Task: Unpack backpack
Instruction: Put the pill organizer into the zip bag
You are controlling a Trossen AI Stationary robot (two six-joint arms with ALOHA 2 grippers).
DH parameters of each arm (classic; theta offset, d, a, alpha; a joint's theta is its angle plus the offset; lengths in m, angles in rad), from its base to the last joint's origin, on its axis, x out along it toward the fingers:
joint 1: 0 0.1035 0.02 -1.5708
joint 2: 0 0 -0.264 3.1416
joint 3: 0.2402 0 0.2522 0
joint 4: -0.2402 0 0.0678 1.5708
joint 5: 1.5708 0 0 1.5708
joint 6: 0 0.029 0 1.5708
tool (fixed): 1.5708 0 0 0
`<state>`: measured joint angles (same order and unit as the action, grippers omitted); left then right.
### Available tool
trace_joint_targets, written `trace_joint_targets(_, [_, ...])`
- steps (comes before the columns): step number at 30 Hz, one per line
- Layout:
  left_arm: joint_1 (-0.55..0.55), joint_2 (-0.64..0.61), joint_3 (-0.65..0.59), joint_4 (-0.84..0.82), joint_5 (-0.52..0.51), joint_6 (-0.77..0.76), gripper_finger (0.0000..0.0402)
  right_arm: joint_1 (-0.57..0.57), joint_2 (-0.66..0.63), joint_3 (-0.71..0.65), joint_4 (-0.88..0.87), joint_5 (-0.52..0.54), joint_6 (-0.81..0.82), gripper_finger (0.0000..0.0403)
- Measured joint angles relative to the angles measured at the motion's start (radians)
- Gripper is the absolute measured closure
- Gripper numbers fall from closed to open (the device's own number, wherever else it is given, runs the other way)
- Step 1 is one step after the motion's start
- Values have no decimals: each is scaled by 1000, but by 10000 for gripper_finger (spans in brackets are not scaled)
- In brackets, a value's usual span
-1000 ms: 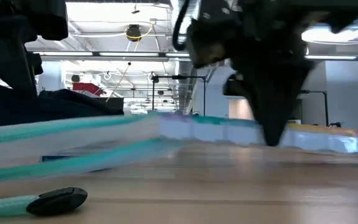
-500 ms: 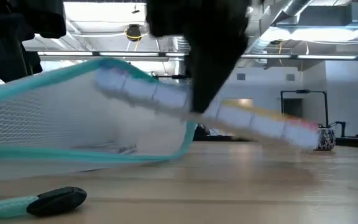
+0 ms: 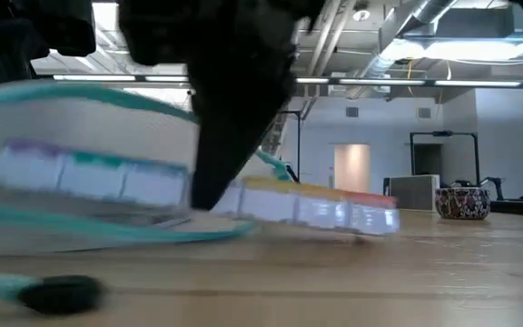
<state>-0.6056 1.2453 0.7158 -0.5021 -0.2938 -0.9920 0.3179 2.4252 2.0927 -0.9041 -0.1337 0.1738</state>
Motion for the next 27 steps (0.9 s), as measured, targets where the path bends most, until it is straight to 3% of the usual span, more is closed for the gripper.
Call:
trace_joint_targets(5, [0,0,0,0,0,4,277,-12,68,127,-35,1,1,378])
trace_joint_targets(14, [0,0,1,-1,-1,8,277,-42,59,169,136,1,17,346])
trace_joint_targets(17, [0,0,1,-1,-1,8,277,-47,65,169,193,-41,29,337])
trace_joint_targets(20, [0,0,1,-4,-1,8,277,-46,59,169,98,-66,78,317])
trace_joint_targets(23, [0,0,1,-4,-1,9,277,-40,17,167,-102,-64,105,308])
trace_joint_targets(27, [0,0,1,-3,-1,11,277,3,-44,171,-328,46,184,318])
